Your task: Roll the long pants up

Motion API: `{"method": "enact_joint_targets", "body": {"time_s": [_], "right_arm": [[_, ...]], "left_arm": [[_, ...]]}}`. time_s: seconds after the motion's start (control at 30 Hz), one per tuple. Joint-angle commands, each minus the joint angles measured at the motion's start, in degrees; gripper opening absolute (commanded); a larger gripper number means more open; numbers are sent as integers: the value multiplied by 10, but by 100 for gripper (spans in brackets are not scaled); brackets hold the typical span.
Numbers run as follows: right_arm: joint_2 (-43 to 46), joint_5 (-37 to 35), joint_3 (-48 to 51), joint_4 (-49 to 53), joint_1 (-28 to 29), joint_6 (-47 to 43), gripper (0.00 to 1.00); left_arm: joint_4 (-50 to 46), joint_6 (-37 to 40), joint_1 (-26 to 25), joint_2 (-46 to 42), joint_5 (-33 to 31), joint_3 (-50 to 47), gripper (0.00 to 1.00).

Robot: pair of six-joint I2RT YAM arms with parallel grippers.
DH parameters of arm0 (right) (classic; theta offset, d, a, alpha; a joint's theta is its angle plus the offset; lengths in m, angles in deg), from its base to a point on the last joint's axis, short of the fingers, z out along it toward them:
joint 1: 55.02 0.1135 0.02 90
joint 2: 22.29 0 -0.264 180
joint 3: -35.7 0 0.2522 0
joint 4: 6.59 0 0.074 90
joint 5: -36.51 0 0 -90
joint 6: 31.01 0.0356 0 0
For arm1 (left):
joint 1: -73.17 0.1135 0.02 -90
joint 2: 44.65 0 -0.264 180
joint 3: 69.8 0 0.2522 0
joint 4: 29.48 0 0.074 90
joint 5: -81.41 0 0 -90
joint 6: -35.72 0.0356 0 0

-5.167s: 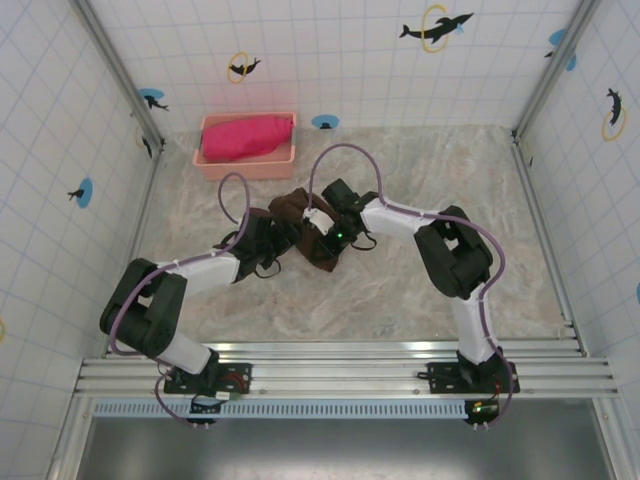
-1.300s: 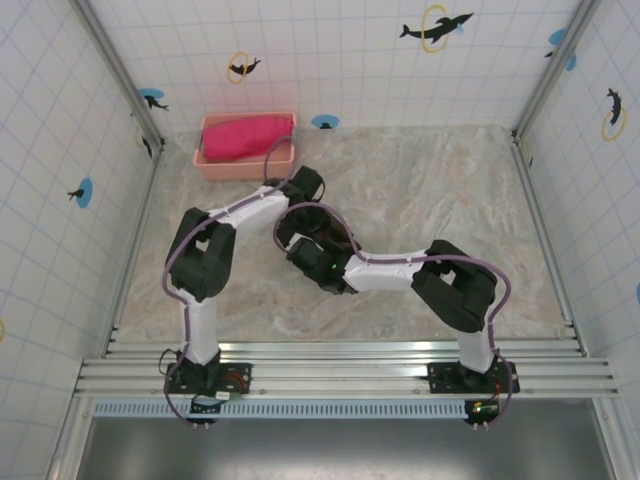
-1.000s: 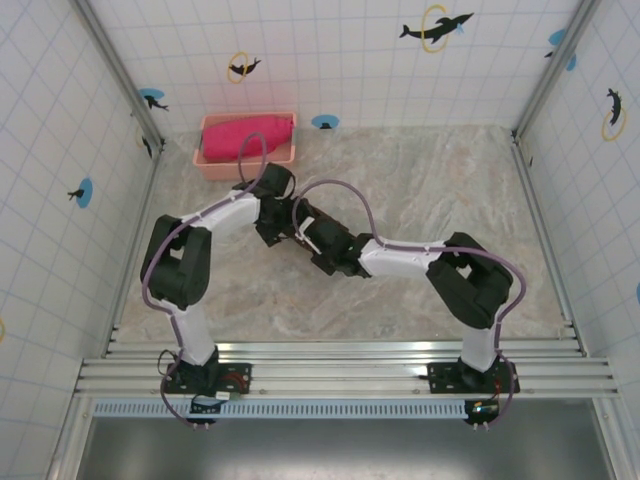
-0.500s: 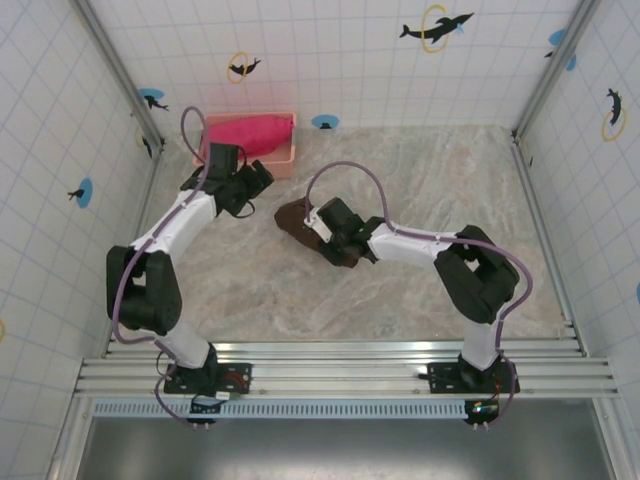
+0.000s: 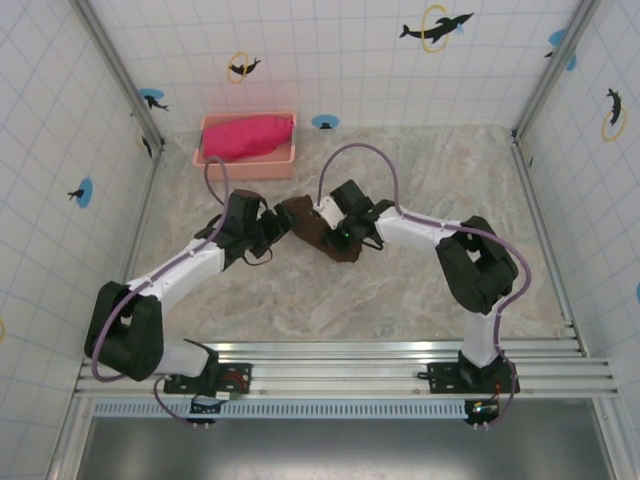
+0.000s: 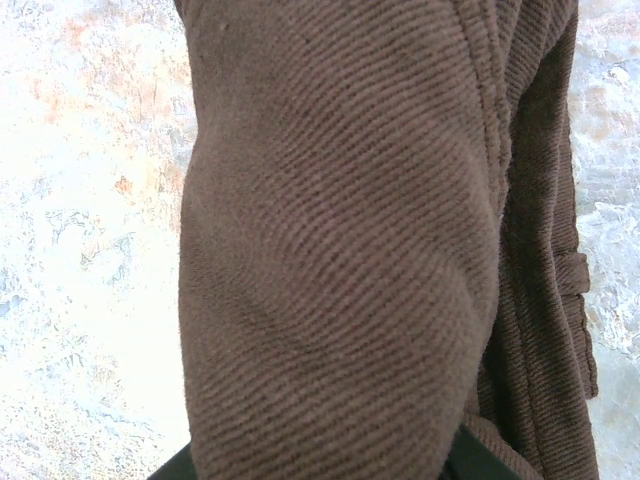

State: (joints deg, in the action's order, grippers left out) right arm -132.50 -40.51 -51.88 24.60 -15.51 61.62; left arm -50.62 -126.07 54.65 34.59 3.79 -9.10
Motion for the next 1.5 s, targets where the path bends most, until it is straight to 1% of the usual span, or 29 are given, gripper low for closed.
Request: {"method": "enact_joint_targets", "body": {"time_s": [0.0,0.2,0.27,0.3,0.37,0.53,0.67,0.73,0.8,0.93,1.07,1.13,1.23,1.33,1.47], "right_arm": [[-71,26,48,160,2,25,0],[-72,28,49,160,2,25,0],[-68,26,50,160,2,25,0],[-65,26,52,159,2,24,0],[-62,27,53,160,1,22,0],[-57,47,59,154,1,22,0],[-59,92,55,154,-1,20,0],[-59,101,52,156,-4,24,0],[-58,109,52,156,-11,26,0],[-57,121,60,154,-24,29,0],[-64,133,63,151,-35,33,0],[-62,138,62,151,-38,33,0],[-57,151,64,151,-38,33,0],[-56,174,63,156,-38,32,0],[-51,189,61,164,-38,30,0]], "left_arm": [[102,-67,-35,7,-32,-10,98],[215,-145,-91,86,-67,-13,98],[207,-155,-96,107,-82,-1,97],[187,-159,-120,115,-95,8,97],[153,-166,-129,123,-120,20,97],[126,-192,-135,137,-160,27,98],[107,-197,-139,152,-168,39,98],[77,-217,-144,157,-176,44,97],[43,-236,-151,149,-190,35,97],[42,-271,-151,121,-214,-15,98],[15,-260,-147,97,-238,-25,97],[45,-258,-137,102,-242,-34,98],[94,-253,-126,143,-234,-20,98],[101,-244,-124,186,-225,15,98],[123,-259,-128,231,-215,31,97]]}}
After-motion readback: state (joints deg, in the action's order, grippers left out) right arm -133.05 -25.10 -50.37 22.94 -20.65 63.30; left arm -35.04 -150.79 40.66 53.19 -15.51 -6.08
